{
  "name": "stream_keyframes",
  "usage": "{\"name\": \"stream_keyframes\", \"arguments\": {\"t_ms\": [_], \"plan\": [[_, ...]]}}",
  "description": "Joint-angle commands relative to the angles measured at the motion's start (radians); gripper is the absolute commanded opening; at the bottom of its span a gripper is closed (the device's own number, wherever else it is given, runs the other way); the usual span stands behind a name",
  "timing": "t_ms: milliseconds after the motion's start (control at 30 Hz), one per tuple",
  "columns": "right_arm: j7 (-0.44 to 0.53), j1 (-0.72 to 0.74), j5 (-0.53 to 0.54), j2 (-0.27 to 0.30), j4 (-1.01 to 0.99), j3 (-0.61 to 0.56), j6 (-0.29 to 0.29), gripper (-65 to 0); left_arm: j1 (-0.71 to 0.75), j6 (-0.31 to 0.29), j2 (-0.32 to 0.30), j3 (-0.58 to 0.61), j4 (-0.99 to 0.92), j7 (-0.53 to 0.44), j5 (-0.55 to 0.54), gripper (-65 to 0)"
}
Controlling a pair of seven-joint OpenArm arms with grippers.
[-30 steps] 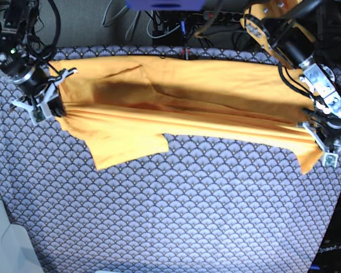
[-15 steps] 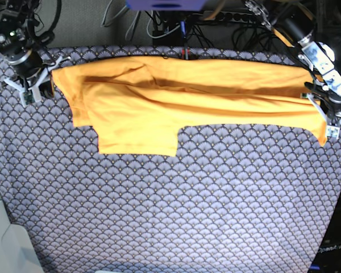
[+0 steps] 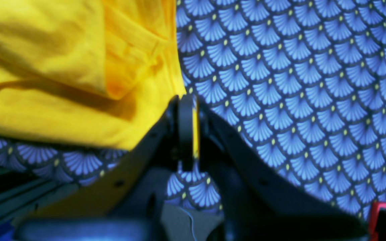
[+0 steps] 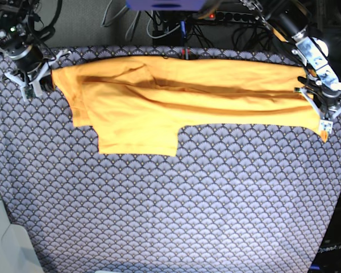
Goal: Fold the T-shirt properly
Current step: 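Hold the folded hem with both grippers and adjust the right gripper's grip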
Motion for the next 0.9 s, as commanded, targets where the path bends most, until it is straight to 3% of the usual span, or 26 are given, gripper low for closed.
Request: {"name": "stream_keyframes", "arguments": {"t_ms": [0,133,433,667,867], "plan": [[0.019,0.005,0.011,0.010,0.018,0.005,-0.004,-65.0,-0.007,0.009,-0.010,0.001,0.017,-0.015,-0.005,-65.0],[0.000,0.034,0.011,0.010,0.018,0.005,-0.004,-64.3,-0.004,0.009,0.007,0.001,0.023,-0.016,-0.007,-65.0],[-0.172,0.153,0.011,0.010,0.018,-0.001,-0.004,-50.4,-0.005,0.009,0.008,0.001,0.024,-0.012,-0.007,-65.0],[-0.202,0.167,0.016,0.007,0.018,-0.094,-0.004,-45.6,-0.004,0.009,0.007,0.001,0.024,-0.009,-0.007,-65.0],[-0.264,0.192,0.016,-0.052,0.064,-0.107,-0.004,-44.9,-0.007,0.009,0.005,0.001,0.024,-0.009,-0.005,-65.0]]}}
